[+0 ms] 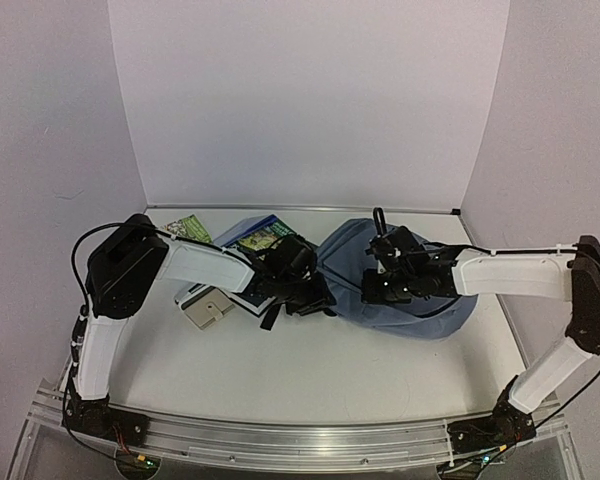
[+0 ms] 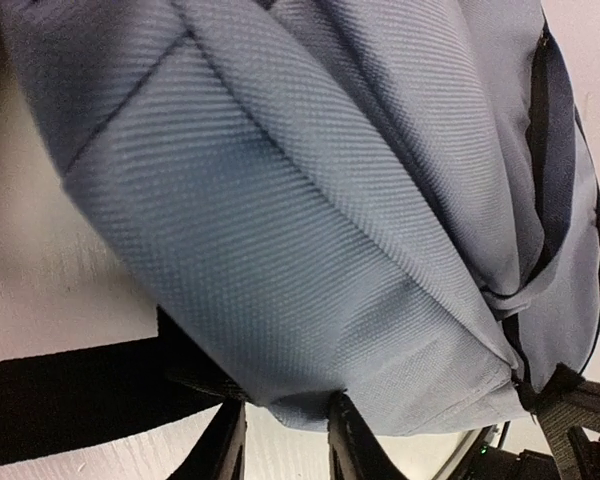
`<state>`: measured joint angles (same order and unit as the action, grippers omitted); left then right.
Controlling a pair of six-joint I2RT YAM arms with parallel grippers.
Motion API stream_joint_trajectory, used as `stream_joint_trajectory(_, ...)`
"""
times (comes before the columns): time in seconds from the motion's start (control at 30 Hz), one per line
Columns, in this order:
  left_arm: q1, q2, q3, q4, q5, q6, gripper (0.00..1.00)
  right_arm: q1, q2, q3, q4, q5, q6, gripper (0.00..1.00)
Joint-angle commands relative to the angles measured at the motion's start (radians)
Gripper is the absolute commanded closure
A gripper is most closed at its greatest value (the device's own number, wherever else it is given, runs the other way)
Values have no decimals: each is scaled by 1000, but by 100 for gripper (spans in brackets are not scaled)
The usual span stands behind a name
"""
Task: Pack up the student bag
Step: Adjust the student bag at the center of the board.
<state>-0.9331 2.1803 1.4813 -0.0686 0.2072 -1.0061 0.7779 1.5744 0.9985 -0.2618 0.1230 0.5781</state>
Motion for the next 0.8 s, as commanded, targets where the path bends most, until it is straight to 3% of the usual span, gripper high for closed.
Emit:
stream_joint_trajectory(0.0, 45, -8, 8, 21, -26, 31, 88, 36, -61, -2, 38, -52, 64, 100)
stream_joint_trajectory(0.1, 78, -32, -11, 50, -9, 78, 100, 45, -85, -18, 39, -99, 77, 100)
stream_joint_trajectory(0.57, 158, 29, 231, -154, 31, 366, 100, 87, -179, -89, 58, -254, 46, 100)
stream_joint_trajectory(0.77, 180, 130, 408, -253, -42, 427, 100, 102, -210, -121, 76, -331, 24, 100)
